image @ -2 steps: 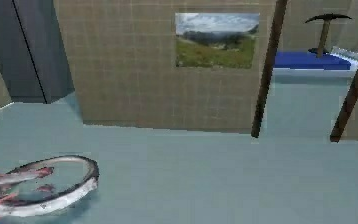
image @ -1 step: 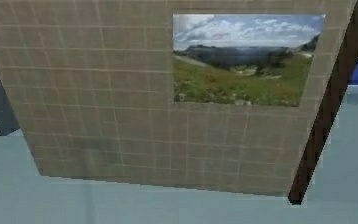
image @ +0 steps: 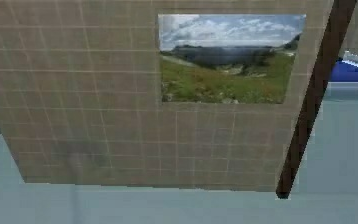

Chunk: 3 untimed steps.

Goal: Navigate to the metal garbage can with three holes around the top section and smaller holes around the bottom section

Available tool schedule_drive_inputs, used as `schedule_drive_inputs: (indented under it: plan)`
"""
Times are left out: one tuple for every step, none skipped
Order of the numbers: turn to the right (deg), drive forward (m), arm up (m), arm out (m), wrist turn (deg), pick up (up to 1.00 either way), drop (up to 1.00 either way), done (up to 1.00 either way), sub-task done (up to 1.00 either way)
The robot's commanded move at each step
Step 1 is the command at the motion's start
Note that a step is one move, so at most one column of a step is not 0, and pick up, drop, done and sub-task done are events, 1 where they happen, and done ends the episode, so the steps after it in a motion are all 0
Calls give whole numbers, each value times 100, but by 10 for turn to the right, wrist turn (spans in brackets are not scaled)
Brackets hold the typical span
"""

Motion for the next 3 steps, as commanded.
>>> schedule_drive_inputs:
  plan:
    - [0, 80, 0, 0, 0, 0, 0, 0, 0]
    - [-450, 0, 0, 0, 0, 0, 0, 0, 0]
    - [-270, 0, 0, 0, 0, 0, 0, 0, 0]
